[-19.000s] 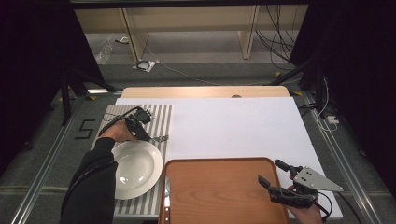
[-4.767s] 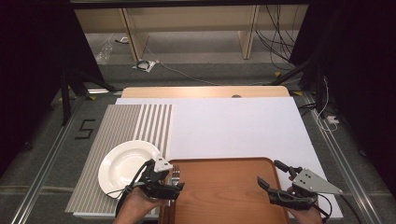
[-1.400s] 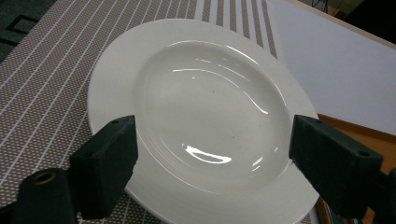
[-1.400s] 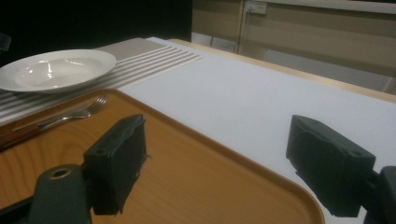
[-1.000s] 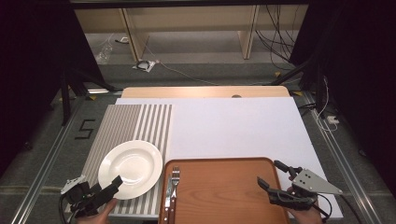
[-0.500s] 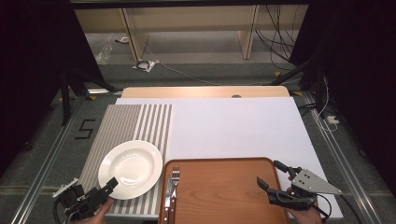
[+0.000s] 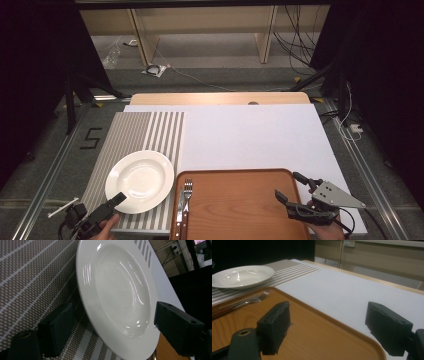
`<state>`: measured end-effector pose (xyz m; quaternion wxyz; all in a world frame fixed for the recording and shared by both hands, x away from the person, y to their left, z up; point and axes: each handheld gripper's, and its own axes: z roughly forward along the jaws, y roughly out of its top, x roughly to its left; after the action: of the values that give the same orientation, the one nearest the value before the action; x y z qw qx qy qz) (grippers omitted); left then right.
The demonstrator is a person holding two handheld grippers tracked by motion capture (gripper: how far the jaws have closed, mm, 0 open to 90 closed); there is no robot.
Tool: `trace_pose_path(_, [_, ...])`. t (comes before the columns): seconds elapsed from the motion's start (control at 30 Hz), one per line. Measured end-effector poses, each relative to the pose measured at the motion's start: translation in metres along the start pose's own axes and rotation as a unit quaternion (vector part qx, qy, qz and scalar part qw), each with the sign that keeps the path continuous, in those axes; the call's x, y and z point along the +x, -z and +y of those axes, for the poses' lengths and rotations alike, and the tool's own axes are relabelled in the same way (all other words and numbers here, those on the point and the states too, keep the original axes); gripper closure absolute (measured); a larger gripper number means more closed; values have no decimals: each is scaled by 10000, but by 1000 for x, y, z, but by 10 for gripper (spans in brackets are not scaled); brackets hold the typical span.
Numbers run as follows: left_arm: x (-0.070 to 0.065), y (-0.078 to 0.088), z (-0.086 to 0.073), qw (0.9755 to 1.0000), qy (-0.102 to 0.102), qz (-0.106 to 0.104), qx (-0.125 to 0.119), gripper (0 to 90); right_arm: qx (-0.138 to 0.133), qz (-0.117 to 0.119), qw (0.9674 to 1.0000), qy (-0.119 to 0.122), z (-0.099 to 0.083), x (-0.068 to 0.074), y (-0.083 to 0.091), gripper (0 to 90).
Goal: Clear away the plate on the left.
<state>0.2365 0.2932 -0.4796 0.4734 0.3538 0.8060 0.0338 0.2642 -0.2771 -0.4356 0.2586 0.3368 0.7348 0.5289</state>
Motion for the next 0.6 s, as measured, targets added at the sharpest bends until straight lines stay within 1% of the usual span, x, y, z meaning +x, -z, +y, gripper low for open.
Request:
trace_pose_path(0.03, [1,-1,-1,10000,40,-5,26,164,-21,-4,10000,11,0,0,0,210])
trace_pose_path(0.07, [2,-2,-2,9998,151,-58,70,164,-22,-4,10000,13,0,0,0,210])
trace_pose_path(0.1, [2,-2,-2,9997,199,-87,82,164,-13,-2,10000,2,0,0,0,210])
trace_pose_path(0.23, [2,-3,-7,9991,381,-167,63,170,-11,-3,10000,-3,0,0,0,210])
trace_pose_path(0.33, [2,-4,-10,9981,551,-247,82,174,2,-1,10000,6,0,0,-1,210])
trace_pose_path(0.4, [1,-5,-13,9979,591,-260,75,174,-4,-6,10000,14,0,0,-1,210])
trace_pose_path(0.47, [0,-6,-15,9972,688,-297,34,177,5,-7,10000,14,0,0,-1,210])
trace_pose_path(0.57, [-2,-7,-18,9967,738,-331,5,187,0,2,10000,15,0,0,-1,210])
trace_pose_path(0.6, [-2,-7,-20,9959,818,-381,-30,187,-2,3,10000,11,0,0,-1,210])
